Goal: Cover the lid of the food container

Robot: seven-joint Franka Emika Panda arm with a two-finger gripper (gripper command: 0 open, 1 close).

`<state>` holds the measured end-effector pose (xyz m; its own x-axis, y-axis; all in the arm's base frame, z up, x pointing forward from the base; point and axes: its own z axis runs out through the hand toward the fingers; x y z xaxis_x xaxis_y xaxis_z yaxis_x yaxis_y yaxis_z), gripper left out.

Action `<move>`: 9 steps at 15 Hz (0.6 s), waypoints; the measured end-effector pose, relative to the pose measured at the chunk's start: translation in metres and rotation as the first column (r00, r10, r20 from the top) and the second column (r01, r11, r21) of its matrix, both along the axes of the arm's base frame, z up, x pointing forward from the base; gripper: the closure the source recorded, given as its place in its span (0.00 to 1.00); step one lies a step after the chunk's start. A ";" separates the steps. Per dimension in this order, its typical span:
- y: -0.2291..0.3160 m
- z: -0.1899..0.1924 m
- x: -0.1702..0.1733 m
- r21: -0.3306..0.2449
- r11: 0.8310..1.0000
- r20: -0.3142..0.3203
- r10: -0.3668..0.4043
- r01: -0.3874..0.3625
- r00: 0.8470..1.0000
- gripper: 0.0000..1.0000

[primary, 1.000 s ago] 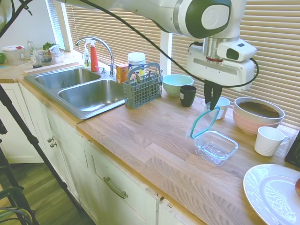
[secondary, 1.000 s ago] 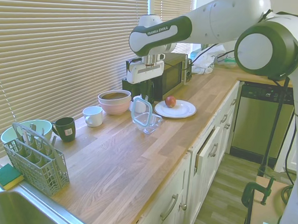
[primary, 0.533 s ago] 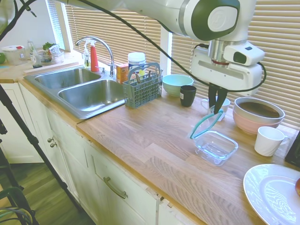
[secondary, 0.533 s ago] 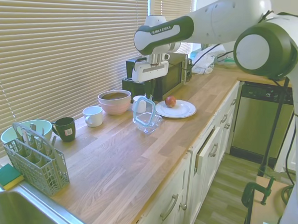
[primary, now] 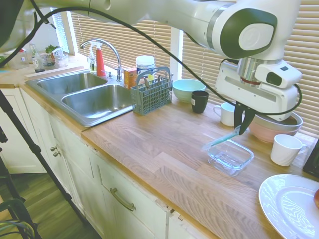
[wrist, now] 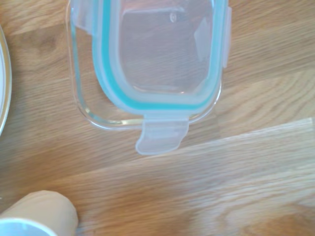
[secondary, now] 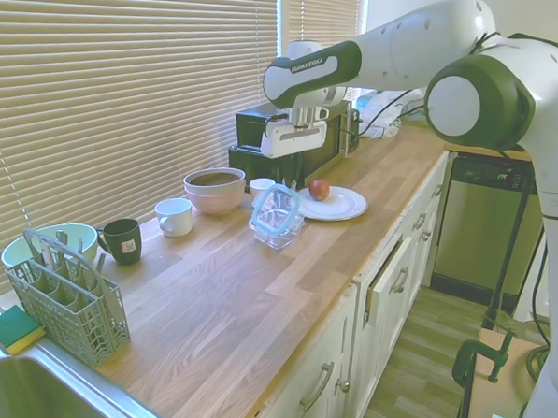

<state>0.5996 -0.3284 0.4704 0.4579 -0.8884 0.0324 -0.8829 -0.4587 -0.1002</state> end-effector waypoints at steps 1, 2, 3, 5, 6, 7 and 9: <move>-0.004 -0.002 0.000 0.003 1.000 -0.002 -0.004 0.004 1.000 1.00; -0.008 -0.006 0.001 0.004 1.000 -0.005 -0.007 0.007 1.000 1.00; -0.011 -0.011 0.002 0.006 1.000 -0.009 -0.008 0.008 1.000 1.00; -0.018 -0.019 0.003 0.011 1.000 -0.014 -0.013 0.013 1.000 1.00; -0.022 -0.022 0.003 0.014 1.000 -0.017 -0.016 0.017 1.000 1.00; -0.026 -0.025 0.002 0.015 1.000 -0.020 -0.021 0.021 1.000 1.00; -0.031 -0.030 0.004 0.012 1.000 -0.024 -0.026 0.026 0.999 1.00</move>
<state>0.6037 -0.3596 0.4406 0.4351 -0.9003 0.0103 -0.8968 -0.4343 -0.0845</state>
